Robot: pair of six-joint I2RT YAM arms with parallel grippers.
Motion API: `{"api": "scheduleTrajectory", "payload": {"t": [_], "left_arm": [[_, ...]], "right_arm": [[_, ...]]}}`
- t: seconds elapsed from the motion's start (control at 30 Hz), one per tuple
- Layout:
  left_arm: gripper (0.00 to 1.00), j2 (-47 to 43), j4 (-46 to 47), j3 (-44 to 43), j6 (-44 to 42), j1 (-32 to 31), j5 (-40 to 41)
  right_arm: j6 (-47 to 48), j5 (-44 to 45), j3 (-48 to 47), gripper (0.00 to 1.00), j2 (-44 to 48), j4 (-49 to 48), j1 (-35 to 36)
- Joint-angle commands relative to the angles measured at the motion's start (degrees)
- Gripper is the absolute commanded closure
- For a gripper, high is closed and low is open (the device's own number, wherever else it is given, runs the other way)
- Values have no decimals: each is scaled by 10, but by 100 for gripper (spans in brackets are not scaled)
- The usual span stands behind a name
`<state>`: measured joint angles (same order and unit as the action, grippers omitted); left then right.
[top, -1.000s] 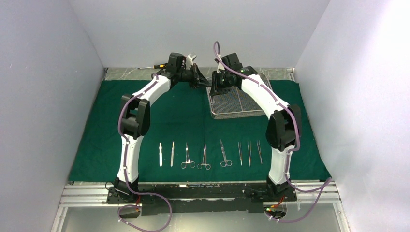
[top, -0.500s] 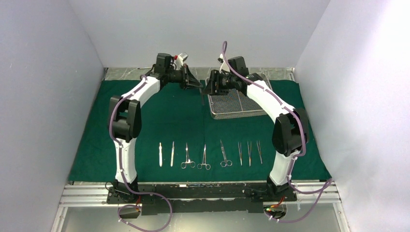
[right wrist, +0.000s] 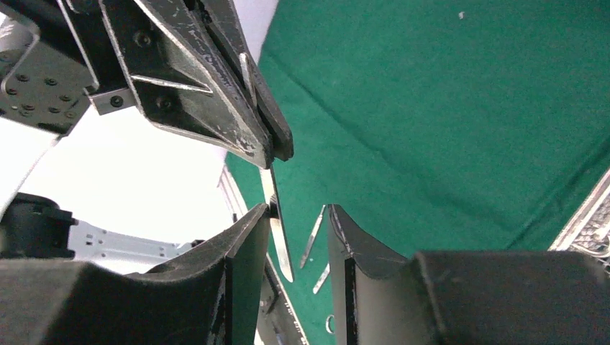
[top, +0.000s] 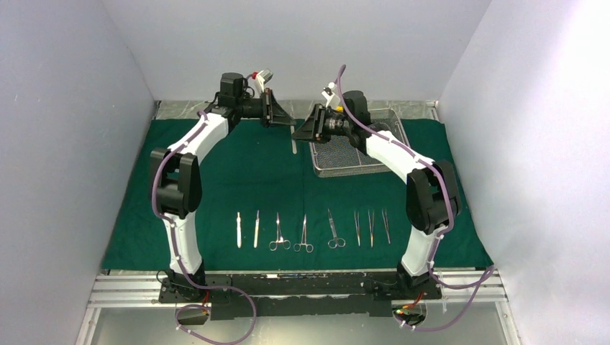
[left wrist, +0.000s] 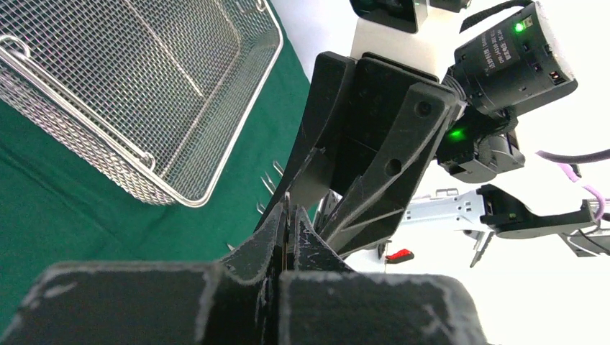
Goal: Open and lay out the surgical kit
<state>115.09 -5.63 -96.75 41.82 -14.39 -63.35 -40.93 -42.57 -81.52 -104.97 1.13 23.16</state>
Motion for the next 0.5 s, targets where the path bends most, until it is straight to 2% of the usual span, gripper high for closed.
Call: {"api": "scheduleTrajectory", "payload": {"t": [0.0, 0.2, 0.33, 0.4, 0.43, 0.47], "left_arm": [[100, -46, 51, 15, 19, 1, -42], [100, -50, 114, 32, 73, 9, -57], [100, -53, 119, 35, 82, 13, -52], [99, -55, 93, 30, 72, 17, -37], [90, -57, 66, 24, 57, 21, -20], [73, -59, 6, 13, 23, 25, 6]], "right_arm": [[-46, -26, 9, 64, 25, -99, 3], [-66, -47, 8, 72, 12, -138, 14], [-73, -51, -4, 94, 0, -133, 20], [-71, -39, -4, 100, 3, -125, 21], [-65, -28, -5, 100, 6, -115, 21], [-56, -14, -8, 100, 9, -100, 22]]}}
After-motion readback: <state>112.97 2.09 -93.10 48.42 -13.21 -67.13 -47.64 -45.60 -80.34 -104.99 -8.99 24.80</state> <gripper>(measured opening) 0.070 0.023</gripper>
